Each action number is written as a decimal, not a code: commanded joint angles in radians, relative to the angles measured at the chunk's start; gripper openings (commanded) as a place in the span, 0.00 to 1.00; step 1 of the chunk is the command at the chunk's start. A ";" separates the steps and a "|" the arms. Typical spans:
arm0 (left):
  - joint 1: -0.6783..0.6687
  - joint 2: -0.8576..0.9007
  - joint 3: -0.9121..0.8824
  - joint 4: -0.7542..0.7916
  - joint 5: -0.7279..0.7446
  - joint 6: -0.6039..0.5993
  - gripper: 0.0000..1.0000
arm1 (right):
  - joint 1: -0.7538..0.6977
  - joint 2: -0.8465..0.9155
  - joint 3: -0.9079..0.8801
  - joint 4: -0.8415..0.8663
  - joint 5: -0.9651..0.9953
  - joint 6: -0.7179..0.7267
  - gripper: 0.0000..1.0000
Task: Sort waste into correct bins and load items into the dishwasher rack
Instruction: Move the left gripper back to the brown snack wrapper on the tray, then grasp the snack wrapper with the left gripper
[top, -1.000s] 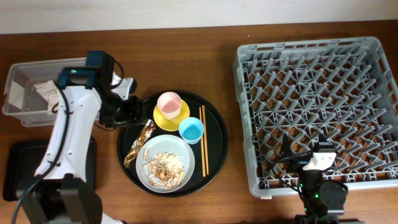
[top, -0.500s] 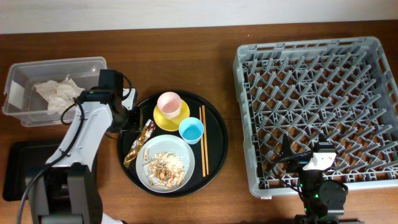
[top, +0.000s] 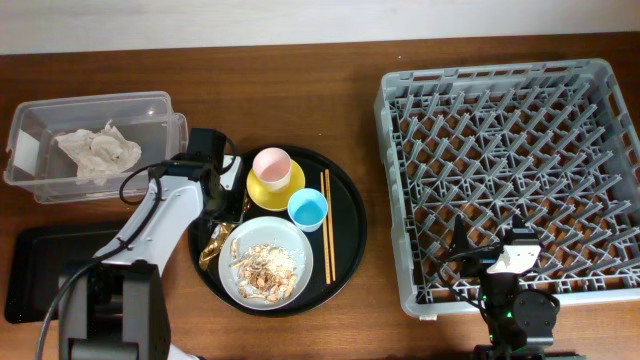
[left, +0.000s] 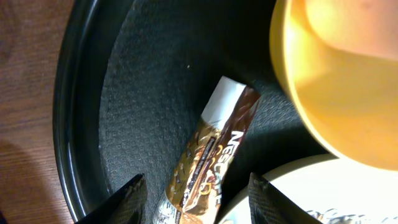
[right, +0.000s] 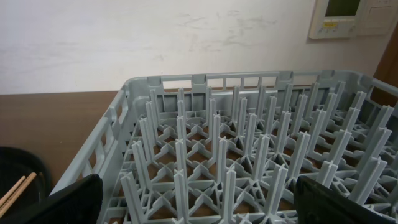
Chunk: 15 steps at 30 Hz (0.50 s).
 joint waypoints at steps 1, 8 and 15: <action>-0.001 0.003 -0.033 0.013 -0.012 0.016 0.52 | -0.008 -0.005 -0.008 -0.002 0.012 0.003 0.98; -0.001 0.004 -0.109 0.093 -0.006 0.016 0.51 | -0.007 -0.005 -0.008 -0.002 0.012 0.003 0.98; -0.001 0.004 -0.110 0.117 -0.006 0.015 0.25 | -0.008 -0.005 -0.008 -0.002 0.012 0.003 0.98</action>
